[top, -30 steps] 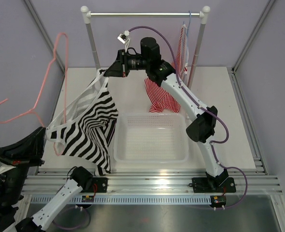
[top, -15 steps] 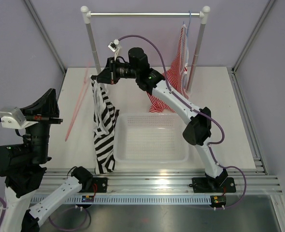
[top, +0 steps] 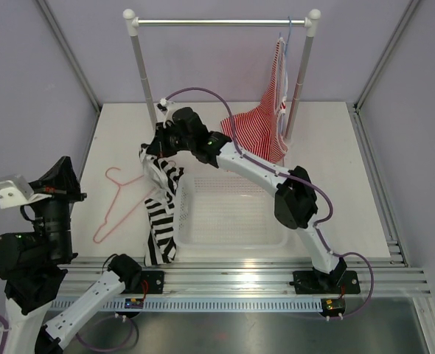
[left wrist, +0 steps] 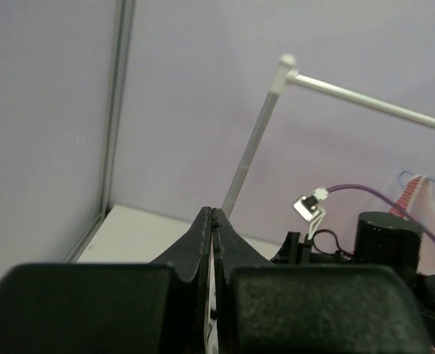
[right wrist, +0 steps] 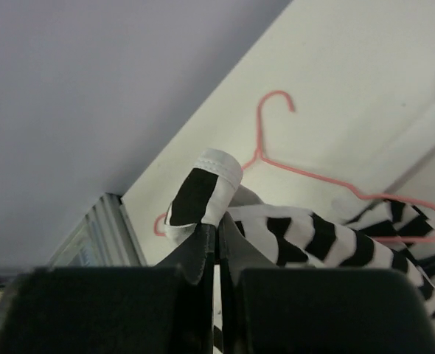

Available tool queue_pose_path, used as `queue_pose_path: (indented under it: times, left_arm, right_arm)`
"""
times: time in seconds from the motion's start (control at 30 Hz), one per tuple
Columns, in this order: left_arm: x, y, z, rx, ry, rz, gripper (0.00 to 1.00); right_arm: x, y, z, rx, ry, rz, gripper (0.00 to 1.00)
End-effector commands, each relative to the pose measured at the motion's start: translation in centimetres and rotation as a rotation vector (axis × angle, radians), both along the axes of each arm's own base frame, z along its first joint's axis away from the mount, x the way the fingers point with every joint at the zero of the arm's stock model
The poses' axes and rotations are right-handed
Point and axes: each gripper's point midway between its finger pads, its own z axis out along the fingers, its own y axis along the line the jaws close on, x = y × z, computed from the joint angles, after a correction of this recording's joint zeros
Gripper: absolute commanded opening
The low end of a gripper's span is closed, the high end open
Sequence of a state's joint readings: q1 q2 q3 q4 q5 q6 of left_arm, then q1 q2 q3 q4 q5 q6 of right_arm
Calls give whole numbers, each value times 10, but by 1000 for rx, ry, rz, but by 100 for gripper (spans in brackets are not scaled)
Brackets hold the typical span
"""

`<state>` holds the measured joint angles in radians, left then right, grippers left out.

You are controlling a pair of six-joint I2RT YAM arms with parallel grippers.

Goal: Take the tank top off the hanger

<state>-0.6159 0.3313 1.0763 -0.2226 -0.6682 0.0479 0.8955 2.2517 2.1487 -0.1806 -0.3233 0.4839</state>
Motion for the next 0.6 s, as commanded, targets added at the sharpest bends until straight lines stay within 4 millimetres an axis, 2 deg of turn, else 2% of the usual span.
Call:
queue_pose_path:
  times: [0.0,0.03,0.07,0.1,0.13,0.17,0.2,0.23,0.33,0.37,0.47,0.53,0.57]
  left_arm:
    - [8,15,-43,-39,186,111,0]
    - [9,15,-49,-42,212,118,0]
    - [12,21,-62,-55,280,175,1]
    - [16,22,-69,-44,319,206,5]
    - [17,26,-80,-15,374,249,14]
    - [25,21,-82,-16,412,261,22]
    - [27,19,-85,-7,438,270,32]
    - [28,19,-90,14,475,281,49]
    - [38,9,-92,13,516,268,70]
    - [39,8,-93,1,521,269,78]
    - [46,2,-96,3,562,267,93]
    - [56,-5,-105,24,612,260,96]
    - [61,4,-111,14,639,303,99]
  right_arm:
    - [14,-30,37,-40,-110,-182,0]
    - [11,-31,32,-68,-132,-180,0]
    - [2,-33,19,-123,-128,-200,1]
    - [-2,-34,10,-152,-128,-202,2]
    - [-7,-35,3,-175,-125,-199,2]
    - [-15,-35,-15,-214,-117,-201,2]
    - [-18,-36,-23,-234,-114,-202,2]
    - [-21,-39,-36,-263,-96,-208,2]
    - [-32,-40,-48,-280,-84,-193,3]
    - [-35,-42,-43,-276,-90,-186,4]
    - [-50,-43,-45,-291,-100,-139,7]
    - [-55,-47,-53,-315,-92,-125,8]
    - [-57,-50,-57,-332,-85,-118,9]
